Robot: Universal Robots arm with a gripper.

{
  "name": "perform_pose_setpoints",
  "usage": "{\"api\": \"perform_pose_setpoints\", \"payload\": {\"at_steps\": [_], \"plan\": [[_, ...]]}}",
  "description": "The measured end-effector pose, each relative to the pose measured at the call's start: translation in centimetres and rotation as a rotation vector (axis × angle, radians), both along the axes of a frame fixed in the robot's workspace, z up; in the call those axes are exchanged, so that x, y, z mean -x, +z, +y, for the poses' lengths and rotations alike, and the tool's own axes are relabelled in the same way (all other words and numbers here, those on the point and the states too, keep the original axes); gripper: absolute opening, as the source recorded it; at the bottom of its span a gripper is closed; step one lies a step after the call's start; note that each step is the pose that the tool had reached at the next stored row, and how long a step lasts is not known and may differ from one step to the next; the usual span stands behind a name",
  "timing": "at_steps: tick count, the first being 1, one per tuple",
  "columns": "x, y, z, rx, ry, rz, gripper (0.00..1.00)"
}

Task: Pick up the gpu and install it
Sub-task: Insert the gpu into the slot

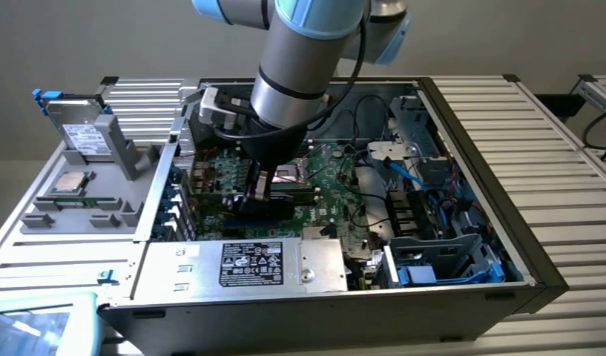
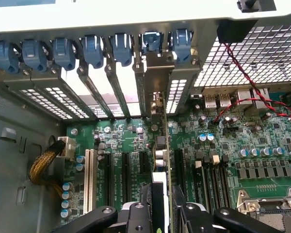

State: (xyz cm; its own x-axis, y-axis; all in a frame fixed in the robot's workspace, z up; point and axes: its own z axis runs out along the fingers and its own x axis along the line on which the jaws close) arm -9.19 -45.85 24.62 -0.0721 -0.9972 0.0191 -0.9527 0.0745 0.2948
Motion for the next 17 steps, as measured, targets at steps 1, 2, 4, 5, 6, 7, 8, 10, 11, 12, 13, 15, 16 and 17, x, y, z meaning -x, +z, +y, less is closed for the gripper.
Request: {"api": "perform_pose_setpoints", "payload": {"at_steps": [1, 2, 4, 5, 6, 7, 8, 10, 11, 12, 13, 15, 16, 17], "plan": [[0.0, 0.0, -0.03, -0.0014, 0.0, 0.0, 0.27], [0.01, 0.01, -0.03, -0.0025, 0.0, 0.0, 0.27], [0.0, 0.0, -0.07, -0.0049, 0.0, 0.0, 0.27], [0.0, 0.0, -0.11, -0.0072, 0.0, 0.0, 0.27], [-0.01, 0.0, -0.17, -0.0103, 0.001, 0.0, 0.27], [-0.02, 0.0, -0.23, -0.0134, 0.002, 0.0, 0.27], [-0.01, 0.0, -0.24, -0.0155, 0.003, 0.0, 0.27], [-0.01, 0.0, -0.24, -0.0162, 0.003, 0.0, 0.27], [-0.02, 0.0, -0.28, -0.018, 0.003, 0.0001, 0.27], [-0.02, 0.0, -0.34, -0.0213, 0.005, 0.0, 0.27], [-0.02, 0.0, -0.39, -0.0252, 0.006, 0.0, 0.27], [-0.01, 0.01, -0.41, -0.0304, 0.006, 0.0, 0.27], [-0.01, 0.0, -0.41, -0.0306, 0.006, -0.0001, 0.27], [-0.01, 0.0, -0.41, -0.0308, 0.006, 0.0, 0.27]]}}
